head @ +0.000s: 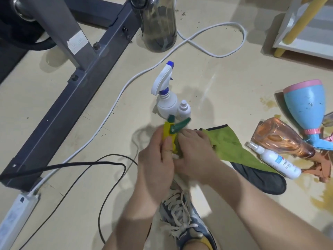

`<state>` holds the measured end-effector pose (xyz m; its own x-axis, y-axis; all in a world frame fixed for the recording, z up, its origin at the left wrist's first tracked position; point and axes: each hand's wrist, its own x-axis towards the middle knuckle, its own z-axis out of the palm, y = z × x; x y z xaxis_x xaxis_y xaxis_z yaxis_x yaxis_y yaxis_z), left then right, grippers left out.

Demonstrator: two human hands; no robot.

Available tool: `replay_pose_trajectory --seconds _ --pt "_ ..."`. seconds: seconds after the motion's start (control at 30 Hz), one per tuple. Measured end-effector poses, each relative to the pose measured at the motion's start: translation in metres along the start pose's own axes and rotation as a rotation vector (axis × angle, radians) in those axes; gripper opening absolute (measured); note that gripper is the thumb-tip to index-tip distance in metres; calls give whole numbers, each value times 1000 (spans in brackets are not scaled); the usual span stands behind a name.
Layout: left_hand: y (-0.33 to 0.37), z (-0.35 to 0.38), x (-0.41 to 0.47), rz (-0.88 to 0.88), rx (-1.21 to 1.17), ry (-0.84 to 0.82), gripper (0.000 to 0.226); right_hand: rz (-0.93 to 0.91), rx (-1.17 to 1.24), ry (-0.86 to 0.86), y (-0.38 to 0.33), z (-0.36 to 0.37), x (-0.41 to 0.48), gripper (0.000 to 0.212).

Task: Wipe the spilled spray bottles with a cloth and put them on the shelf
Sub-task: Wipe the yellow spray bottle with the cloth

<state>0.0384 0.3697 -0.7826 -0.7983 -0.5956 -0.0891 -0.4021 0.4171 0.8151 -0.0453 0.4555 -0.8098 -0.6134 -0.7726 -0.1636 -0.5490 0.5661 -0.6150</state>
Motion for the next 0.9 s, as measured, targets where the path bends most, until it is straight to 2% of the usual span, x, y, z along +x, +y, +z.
replay_pose_trajectory --seconds 0.03,0.1,0.2,0.27,0.37,0.43,0.5,0.57,0.6,0.67,0.7,0.77,0.83,0.9 --pt "2 1 -3 27 -12 -36 36 -81 0 -15 6 -5 6 26" --pt "8 6 -6 61 -27 -81 31 -188 53 79 11 -8 10 22" --pt "10 14 0 43 47 -32 38 -20 66 167 10 7 3 17" --pt "7 10 5 15 39 -26 38 81 31 241 7 24 -12 23" --pt "-1 -2 18 -99 -51 -49 23 47 -71 237 -4 34 -38 52" --pt "-5 -7 28 -142 -49 -25 21 27 -22 241 -17 31 -51 55" --pt "-5 -7 31 -172 -92 -10 23 169 245 304 -21 19 -52 40" --pt "0 -5 27 -225 -187 -10 21 385 650 367 -14 2 -46 16" --pt "2 -4 24 -243 -216 -7 19 448 816 413 -12 -8 -44 12" --pt "5 -3 21 -251 -221 -10 17 370 1021 434 -16 -18 -41 21" --pt "7 -1 19 -253 -223 -13 19 268 1033 414 -23 -16 -40 27" --pt "8 2 16 -235 -189 11 17 142 810 379 -24 7 -34 43" --pt "9 2 13 -203 -109 52 16 132 487 367 -11 31 -29 54" --pt "5 0 10 -211 -118 91 15 162 322 357 2 41 -20 58"
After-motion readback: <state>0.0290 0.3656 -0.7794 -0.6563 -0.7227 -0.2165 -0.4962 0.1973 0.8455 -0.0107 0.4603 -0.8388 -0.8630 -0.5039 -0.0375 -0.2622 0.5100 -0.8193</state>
